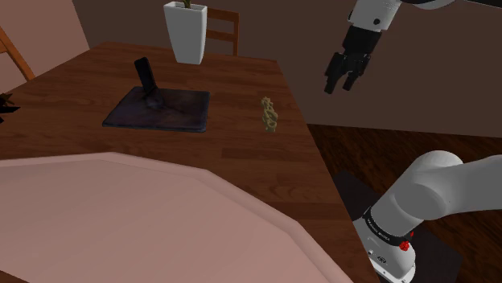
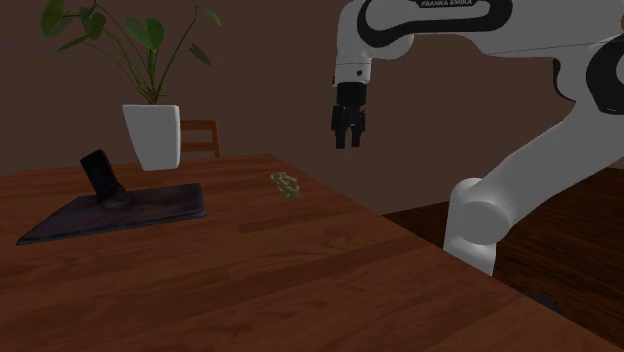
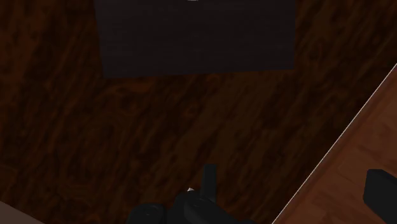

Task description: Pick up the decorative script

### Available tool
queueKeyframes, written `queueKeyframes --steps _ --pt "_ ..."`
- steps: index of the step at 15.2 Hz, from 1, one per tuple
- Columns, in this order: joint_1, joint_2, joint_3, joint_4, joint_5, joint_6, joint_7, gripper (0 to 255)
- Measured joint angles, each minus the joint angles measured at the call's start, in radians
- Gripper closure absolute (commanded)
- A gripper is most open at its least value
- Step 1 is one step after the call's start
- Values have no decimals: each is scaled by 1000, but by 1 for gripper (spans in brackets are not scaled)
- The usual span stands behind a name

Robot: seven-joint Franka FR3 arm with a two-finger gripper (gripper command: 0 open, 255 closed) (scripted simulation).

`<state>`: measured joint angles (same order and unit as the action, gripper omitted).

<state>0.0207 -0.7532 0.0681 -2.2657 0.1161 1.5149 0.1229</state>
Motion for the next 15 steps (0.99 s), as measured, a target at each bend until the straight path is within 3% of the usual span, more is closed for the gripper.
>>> queueKeyframes --steps 2,6,15 --pt "-1 6 13 4 7 3 20 0" --pt "-10 74 108 49 53 29 180 0" --pt "-55 346 338 250 86 110 595 0"
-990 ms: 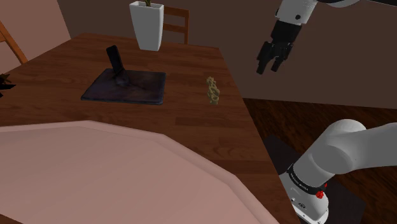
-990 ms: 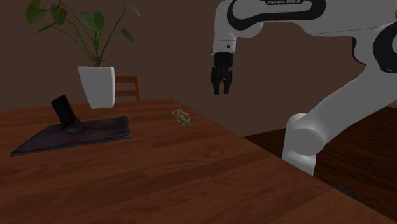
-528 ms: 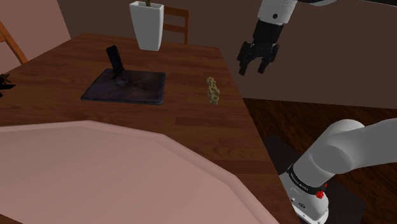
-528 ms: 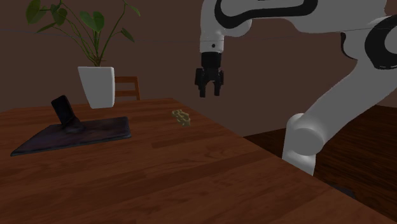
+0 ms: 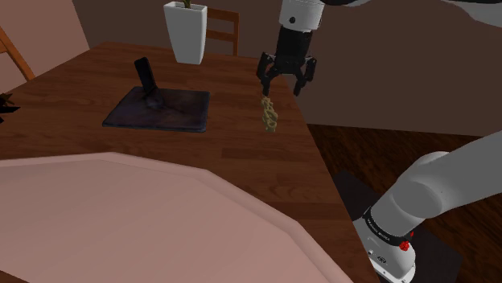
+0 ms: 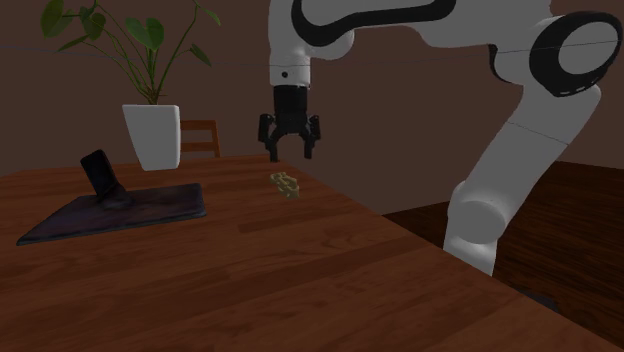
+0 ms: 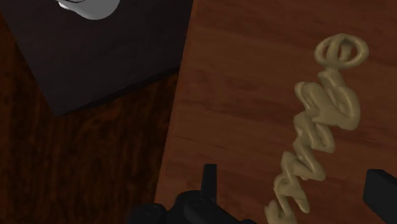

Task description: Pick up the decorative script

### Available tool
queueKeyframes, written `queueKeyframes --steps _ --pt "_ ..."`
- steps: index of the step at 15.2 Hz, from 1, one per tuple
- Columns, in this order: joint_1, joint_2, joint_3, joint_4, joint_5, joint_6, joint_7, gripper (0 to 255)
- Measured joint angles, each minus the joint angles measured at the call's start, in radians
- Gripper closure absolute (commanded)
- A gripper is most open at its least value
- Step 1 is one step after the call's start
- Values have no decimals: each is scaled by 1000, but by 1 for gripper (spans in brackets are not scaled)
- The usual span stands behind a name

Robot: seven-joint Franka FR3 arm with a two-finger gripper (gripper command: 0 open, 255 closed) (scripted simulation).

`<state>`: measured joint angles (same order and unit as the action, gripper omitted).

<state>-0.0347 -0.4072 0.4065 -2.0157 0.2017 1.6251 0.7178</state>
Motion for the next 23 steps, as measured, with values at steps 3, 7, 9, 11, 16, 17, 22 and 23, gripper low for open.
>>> queueKeyframes --steps 3,7,9,11,16,17,22,23 --pt "-10 68 42 51 -13 15 89 0" --pt "-9 74 51 10 -11 62 99 0" --pt "-8 73 54 -20 -9 92 97 0" --pt "-8 71 54 -36 -8 105 95 255" --pt "-7 70 55 -40 -8 110 96 255" --pt "-7 70 55 -40 -8 110 96 255" --pt "-8 71 54 -33 -9 104 95 255" --pt "-8 70 54 -25 -8 94 97 255"
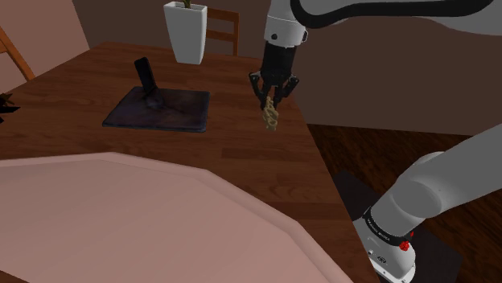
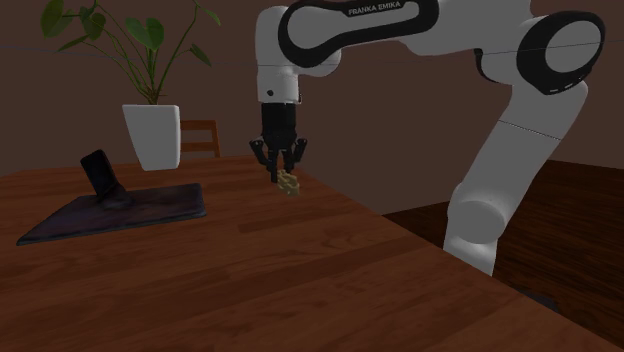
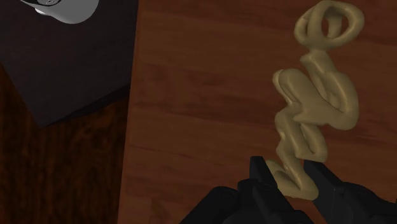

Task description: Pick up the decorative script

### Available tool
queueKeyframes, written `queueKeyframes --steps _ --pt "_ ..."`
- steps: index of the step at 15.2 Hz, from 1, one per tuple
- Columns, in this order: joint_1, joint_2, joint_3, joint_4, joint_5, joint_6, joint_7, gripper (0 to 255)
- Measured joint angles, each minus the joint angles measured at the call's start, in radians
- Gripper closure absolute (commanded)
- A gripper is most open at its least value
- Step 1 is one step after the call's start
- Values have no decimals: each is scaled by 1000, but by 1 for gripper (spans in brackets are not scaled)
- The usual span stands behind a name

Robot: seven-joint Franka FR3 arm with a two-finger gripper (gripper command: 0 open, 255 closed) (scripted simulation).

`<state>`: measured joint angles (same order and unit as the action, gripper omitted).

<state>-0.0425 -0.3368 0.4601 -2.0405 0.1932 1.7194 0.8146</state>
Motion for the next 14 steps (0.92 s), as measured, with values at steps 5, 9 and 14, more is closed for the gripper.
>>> queueKeyframes --steps 5,9,14 --pt "-3 9 -4 72 -7 -63 7 255" --pt "-7 17 -8 131 -12 -114 11 255" --pt "-9 28 -11 204 -17 -177 18 255"
